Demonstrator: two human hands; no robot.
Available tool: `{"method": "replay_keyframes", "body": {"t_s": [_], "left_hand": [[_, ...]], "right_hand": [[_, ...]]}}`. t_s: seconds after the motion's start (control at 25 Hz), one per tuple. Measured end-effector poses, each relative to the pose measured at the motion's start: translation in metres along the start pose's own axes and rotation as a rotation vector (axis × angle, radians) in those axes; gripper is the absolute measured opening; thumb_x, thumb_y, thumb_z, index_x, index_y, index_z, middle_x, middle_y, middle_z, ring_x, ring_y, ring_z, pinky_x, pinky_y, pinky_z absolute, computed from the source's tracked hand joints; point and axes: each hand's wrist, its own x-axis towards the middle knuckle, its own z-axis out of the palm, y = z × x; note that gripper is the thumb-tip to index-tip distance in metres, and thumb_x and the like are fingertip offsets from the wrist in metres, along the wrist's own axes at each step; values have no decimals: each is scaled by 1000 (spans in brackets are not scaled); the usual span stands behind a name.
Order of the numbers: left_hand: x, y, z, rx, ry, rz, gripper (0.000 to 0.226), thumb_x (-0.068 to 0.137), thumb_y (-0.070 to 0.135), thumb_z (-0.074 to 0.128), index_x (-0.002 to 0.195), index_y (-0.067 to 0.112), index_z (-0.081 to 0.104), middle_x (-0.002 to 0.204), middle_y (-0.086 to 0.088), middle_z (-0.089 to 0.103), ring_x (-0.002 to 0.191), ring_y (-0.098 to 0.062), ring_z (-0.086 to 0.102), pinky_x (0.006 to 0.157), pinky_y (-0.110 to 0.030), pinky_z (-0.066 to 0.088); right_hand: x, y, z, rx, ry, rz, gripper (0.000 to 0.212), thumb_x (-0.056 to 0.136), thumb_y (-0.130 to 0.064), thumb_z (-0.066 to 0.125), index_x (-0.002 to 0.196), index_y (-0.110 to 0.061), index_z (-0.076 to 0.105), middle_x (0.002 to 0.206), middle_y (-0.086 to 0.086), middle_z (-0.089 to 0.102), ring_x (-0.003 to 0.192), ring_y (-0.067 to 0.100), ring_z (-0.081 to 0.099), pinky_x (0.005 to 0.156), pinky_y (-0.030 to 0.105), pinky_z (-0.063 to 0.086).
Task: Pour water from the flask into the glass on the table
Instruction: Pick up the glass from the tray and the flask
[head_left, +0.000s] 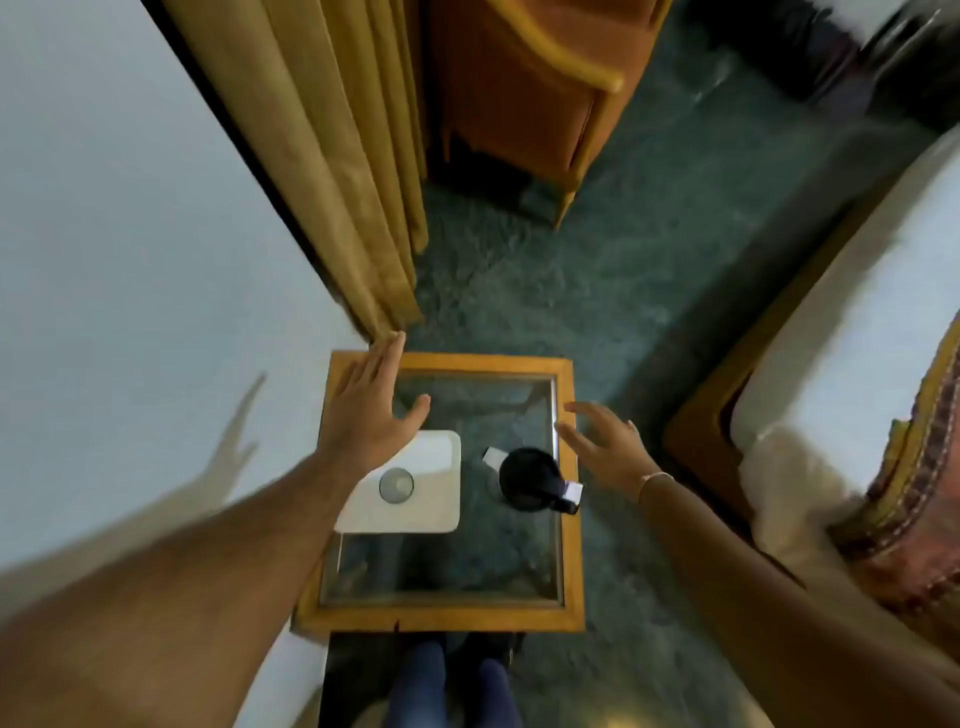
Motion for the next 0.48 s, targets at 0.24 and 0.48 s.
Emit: {"method": "replay_keyframes", "body": {"t_s": [0.24,0.48], "left_hand": [[-56,-111,149,-44,-291,-291,118,83,61,84,172,30,13,178,-6,34,159,-37,40,124,-62,44],[-76,-153,220,-134,-306,-454,127,74,68,88,170,36,12,177,-2,36,159,-35,42,122,-61,46]], "right_hand": [[19,108,80,320,-144,148,34,89,-73,54,90,-41,68,89,-8,71,81,9,67,75,32,52],[5,128,114,486,-246,122,80,87,-85,36,81,-14,72,81,9,72,84,11,66,86,20,47]]}}
